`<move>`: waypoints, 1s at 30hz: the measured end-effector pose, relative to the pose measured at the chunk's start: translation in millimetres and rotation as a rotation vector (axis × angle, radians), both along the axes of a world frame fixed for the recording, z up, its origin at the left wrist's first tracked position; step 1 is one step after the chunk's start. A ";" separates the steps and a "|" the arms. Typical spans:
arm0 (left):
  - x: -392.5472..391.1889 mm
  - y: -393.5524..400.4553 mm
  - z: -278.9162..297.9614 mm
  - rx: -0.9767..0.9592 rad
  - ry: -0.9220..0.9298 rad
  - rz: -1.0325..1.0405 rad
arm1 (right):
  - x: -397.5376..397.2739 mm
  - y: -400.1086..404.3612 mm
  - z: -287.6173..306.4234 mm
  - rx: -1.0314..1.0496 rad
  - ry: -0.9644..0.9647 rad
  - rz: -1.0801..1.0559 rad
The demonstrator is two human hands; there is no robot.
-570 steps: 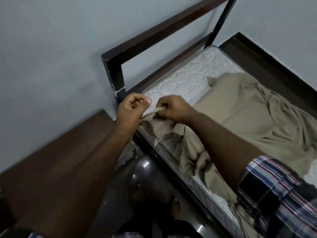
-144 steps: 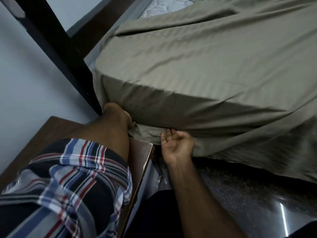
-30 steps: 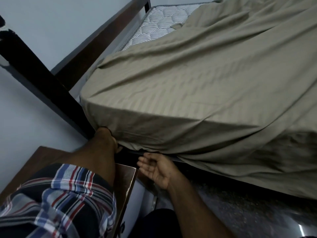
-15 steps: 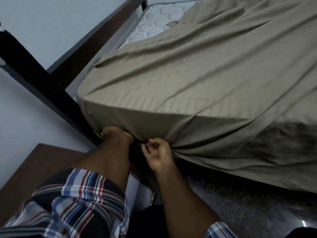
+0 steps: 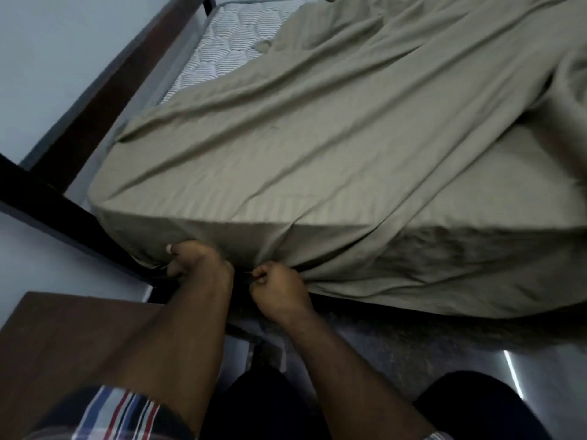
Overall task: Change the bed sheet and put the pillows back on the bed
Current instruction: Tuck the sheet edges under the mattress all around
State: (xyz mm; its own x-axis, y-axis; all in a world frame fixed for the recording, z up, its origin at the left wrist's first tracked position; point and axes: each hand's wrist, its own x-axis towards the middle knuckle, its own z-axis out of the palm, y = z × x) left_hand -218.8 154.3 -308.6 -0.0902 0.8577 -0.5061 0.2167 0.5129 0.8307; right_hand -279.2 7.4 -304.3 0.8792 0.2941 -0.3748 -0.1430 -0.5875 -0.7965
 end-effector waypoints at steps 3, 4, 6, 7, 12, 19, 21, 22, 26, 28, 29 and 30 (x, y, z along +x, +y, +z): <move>-19.9 -27.3 53.7 0.092 0.012 -0.134 | -9.1 -29.9 61.5 -0.078 -0.090 -0.001; -27.2 -42.0 76.1 0.174 0.032 -0.220 | -10.5 -41.9 85.3 -0.101 -0.127 -0.012; -36.1 -76.3 125.5 0.310 0.065 -0.453 | -10.1 -69.7 134.6 -0.155 -0.192 -0.057; -38.9 -93.6 148.9 0.388 0.065 -0.582 | -9.1 -84.5 159.2 -0.197 -0.224 -0.073; -33.5 -183.2 274.3 0.699 0.136 -1.183 | -8.0 -160.2 279.0 -0.423 -0.343 -0.239; -19.2 -309.5 394.6 0.761 0.230 -1.721 | -10.2 -272.5 408.1 -0.562 -0.204 -0.297; -7.7 -350.5 408.0 0.763 0.219 -1.834 | -7.8 -314.3 423.7 -0.566 -0.196 -0.360; -1.2 -371.7 413.3 0.773 0.219 -1.886 | -7.2 -336.8 429.1 -0.575 -0.187 -0.390; 19.0 -454.8 430.4 0.765 0.256 -2.071 | -4.8 -430.8 440.2 -0.531 -0.055 -0.492; 29.6 -490.9 431.7 0.689 0.269 -2.180 | -0.2 -473.8 440.5 -0.504 0.035 -0.548; 35.9 -507.9 430.4 0.676 0.273 -2.230 | 3.3 -494.3 438.6 -0.490 0.059 -0.572; 43.5 -523.7 426.6 0.674 0.281 -2.267 | 7.4 -513.2 435.2 -0.477 0.077 -0.593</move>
State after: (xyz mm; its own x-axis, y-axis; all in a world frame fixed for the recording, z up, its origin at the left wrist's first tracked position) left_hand -175.3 -369.4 118.1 0.8589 -0.3505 -0.3735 -0.0797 -0.8118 0.5784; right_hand -271.8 -505.8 130.9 0.8057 -0.4283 -0.4091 -0.5866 -0.6726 -0.4511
